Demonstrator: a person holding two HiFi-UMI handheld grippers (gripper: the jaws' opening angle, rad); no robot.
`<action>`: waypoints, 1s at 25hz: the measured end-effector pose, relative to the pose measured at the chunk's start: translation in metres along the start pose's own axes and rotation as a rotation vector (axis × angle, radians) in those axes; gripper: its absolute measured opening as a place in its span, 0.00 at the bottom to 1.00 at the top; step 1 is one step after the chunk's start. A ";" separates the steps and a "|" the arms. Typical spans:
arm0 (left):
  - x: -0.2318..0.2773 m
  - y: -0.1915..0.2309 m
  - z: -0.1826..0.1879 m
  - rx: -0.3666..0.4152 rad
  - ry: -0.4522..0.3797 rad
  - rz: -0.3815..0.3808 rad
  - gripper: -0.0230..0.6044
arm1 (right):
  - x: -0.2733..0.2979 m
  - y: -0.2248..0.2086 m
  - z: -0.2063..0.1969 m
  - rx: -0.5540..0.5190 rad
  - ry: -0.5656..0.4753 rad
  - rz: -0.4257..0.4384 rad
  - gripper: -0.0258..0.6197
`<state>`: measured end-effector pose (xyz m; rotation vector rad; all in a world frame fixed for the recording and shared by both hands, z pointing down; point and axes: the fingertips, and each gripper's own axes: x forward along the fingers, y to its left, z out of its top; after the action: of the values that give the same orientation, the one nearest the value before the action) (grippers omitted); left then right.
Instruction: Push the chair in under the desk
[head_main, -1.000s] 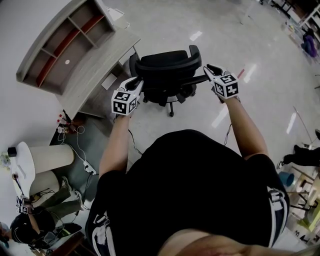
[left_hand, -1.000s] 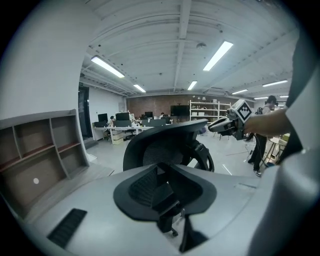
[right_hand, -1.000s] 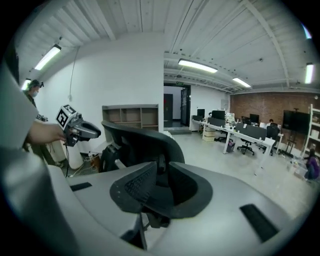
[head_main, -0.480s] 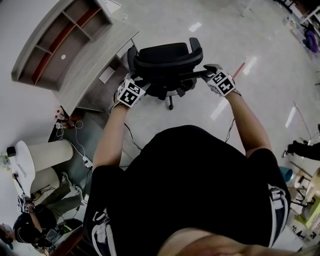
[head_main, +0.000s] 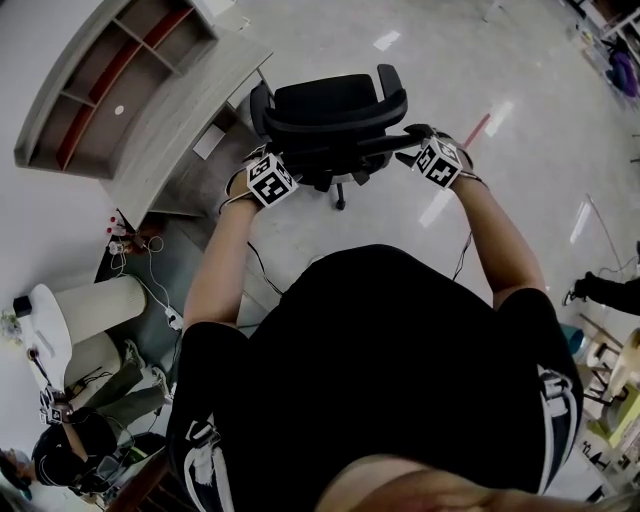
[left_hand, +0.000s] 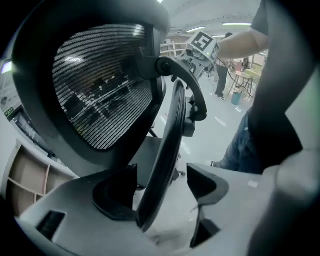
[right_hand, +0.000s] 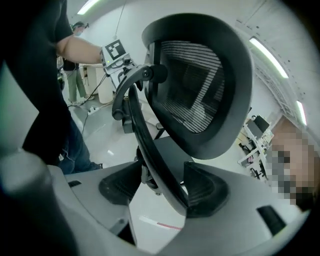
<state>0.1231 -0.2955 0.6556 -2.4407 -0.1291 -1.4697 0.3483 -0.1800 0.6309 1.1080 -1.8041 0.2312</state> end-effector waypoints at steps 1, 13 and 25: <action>0.004 0.001 -0.002 0.013 0.015 0.000 0.53 | 0.004 0.001 -0.002 -0.018 0.012 0.006 0.44; 0.037 0.008 -0.025 0.134 0.185 0.001 0.53 | 0.039 -0.003 -0.010 -0.148 0.108 0.024 0.46; 0.061 -0.004 -0.030 0.226 0.268 -0.040 0.53 | 0.070 0.006 -0.035 -0.348 0.264 0.069 0.46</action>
<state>0.1261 -0.3047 0.7228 -2.0568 -0.2723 -1.6829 0.3577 -0.1976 0.7071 0.7347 -1.5735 0.0932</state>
